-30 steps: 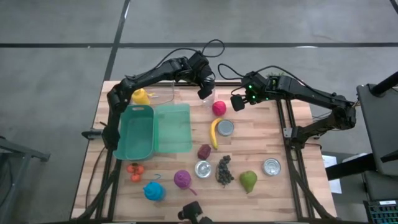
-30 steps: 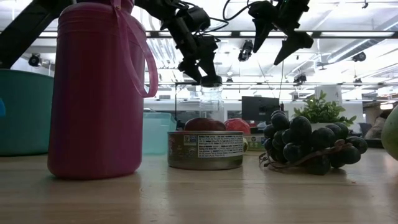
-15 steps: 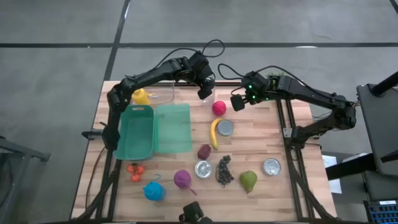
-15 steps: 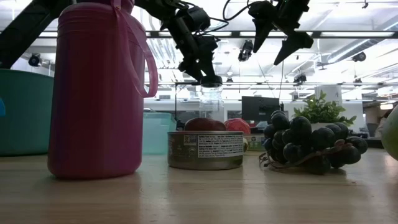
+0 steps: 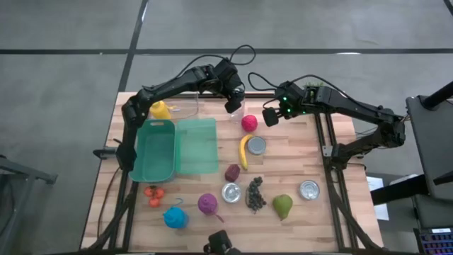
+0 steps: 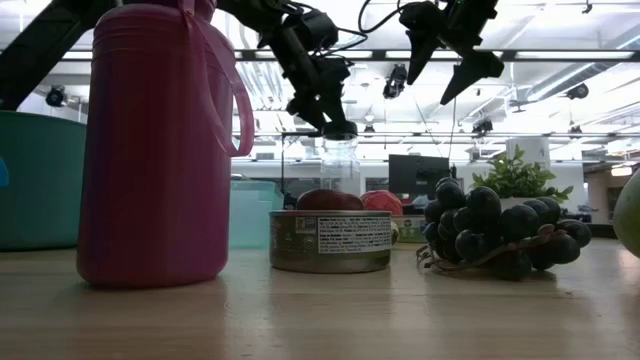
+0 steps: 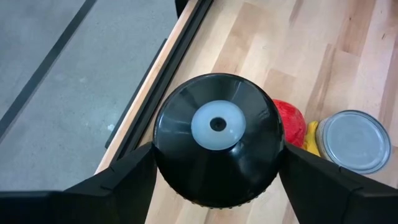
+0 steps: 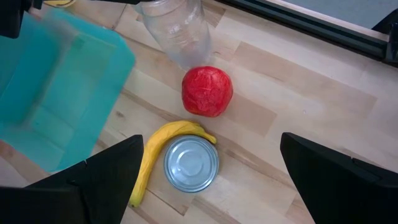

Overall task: Pick & Place Food Item
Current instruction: Put the transparent water bottle into the transparent bin

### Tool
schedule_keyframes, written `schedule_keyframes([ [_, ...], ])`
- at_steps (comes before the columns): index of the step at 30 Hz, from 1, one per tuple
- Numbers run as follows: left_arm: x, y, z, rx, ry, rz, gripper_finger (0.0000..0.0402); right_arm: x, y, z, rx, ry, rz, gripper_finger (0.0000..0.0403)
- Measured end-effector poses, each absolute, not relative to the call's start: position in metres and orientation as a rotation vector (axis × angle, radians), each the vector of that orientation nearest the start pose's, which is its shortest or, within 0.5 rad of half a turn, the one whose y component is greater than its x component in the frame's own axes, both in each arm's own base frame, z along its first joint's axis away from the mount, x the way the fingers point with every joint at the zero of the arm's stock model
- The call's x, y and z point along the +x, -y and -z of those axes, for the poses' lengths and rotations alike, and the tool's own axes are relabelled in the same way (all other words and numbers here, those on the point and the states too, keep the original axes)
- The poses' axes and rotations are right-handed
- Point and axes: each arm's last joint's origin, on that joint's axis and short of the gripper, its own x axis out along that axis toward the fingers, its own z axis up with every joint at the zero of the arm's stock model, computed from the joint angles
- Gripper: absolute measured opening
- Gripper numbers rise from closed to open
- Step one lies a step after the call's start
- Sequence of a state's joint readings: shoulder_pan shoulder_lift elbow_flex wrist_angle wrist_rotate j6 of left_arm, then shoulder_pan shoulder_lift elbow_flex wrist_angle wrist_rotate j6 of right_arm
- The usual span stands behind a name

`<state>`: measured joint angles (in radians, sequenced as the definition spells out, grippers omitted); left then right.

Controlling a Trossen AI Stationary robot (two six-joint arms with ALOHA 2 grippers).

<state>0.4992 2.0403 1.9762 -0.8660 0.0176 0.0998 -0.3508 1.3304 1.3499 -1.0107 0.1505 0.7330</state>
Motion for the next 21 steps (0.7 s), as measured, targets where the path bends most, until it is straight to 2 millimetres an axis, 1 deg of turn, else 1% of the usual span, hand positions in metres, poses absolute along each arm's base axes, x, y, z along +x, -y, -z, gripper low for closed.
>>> schedule_keyframes([
  [3, 0.390, -0.212, -0.310, -0.147, -0.918, -0.399, 0.0298, 0.237, 0.091, -0.344, 0.756, -0.786, 0.807, 0.0378],
  [9, 0.382, -0.208, -0.326, -0.127, -0.885, -0.427, 0.0298, 0.237, 0.091, -0.344, 0.756, -0.786, 0.807, 0.0378],
  [15, 0.364, -0.199, -0.361, -0.093, -0.810, -0.469, 0.0298, 0.237, 0.091, -0.344, 0.756, -0.786, 0.807, 0.0378],
  [21, 0.332, -0.183, -0.395, -0.095, -0.801, -0.586, 0.0298, 0.237, 0.091, -0.344, 0.756, -0.786, 0.807, 0.0378],
])
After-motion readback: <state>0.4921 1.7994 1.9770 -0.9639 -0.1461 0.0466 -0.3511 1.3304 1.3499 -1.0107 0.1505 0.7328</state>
